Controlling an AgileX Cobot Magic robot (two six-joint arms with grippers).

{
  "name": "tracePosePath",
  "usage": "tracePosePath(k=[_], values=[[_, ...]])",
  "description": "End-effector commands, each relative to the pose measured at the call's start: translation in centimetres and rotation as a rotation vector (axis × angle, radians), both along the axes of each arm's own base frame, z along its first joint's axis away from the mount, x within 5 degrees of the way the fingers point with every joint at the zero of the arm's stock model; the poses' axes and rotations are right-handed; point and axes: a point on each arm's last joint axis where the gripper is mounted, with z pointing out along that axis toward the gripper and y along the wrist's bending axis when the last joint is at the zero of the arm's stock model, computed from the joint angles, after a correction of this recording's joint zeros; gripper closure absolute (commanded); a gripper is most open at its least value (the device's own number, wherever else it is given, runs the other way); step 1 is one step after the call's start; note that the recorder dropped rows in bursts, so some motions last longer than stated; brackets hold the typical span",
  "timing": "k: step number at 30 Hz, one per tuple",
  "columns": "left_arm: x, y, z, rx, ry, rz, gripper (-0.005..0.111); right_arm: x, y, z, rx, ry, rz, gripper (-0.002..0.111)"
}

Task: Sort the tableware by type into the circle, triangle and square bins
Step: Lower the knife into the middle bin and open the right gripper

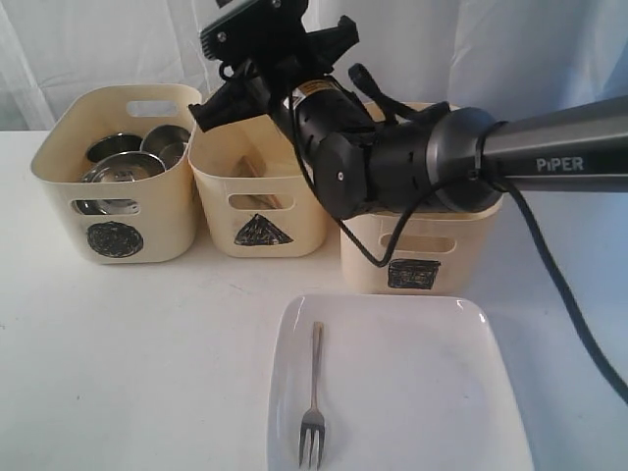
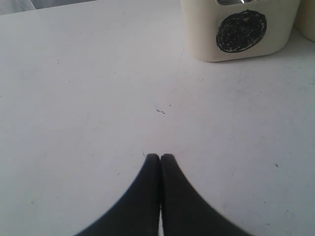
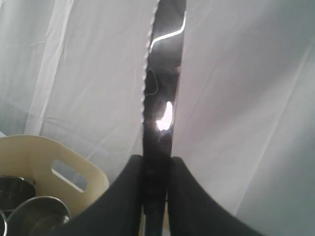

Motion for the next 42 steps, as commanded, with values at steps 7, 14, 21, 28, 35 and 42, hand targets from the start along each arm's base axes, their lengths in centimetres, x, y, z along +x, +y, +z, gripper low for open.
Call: tracePosePath(k=[7,14,21,28,35,42], values=[[0.0,0.0,-0.1,-0.007,-0.001,-0.004,0.107,2.0,-1.7,-2.1,-0.047,0.114,-0.049,0.108],[0.0,0.0,-0.1,-0.007,-0.001,-0.004,0.107,2.5,-1.6,-4.1,-0.077,0.162,-0.048,0.108],[0.0,0.0,-0.1,-0.007,-0.001,-0.004,0.107,2.5,-1.7,-4.1,-0.078,0.164,-0.049,0.052],[0.0,0.0,-0.1,-0.007,-0.001,-0.004,0.107,2.2,-2.0,-2.2,-0.044,0.126,-0.055,0.047],[0.0,0.0,-0.1,-0.007,-0.001,-0.004,0.107,1.0,-2.8,1.5,-0.007,0.137,-0.039,0.047],[0.0,0.0,-0.1,-0.007,-0.001,-0.004,0.107,-1.3,-3.4,4.5,-0.153,0.214,0.051,0.047]])
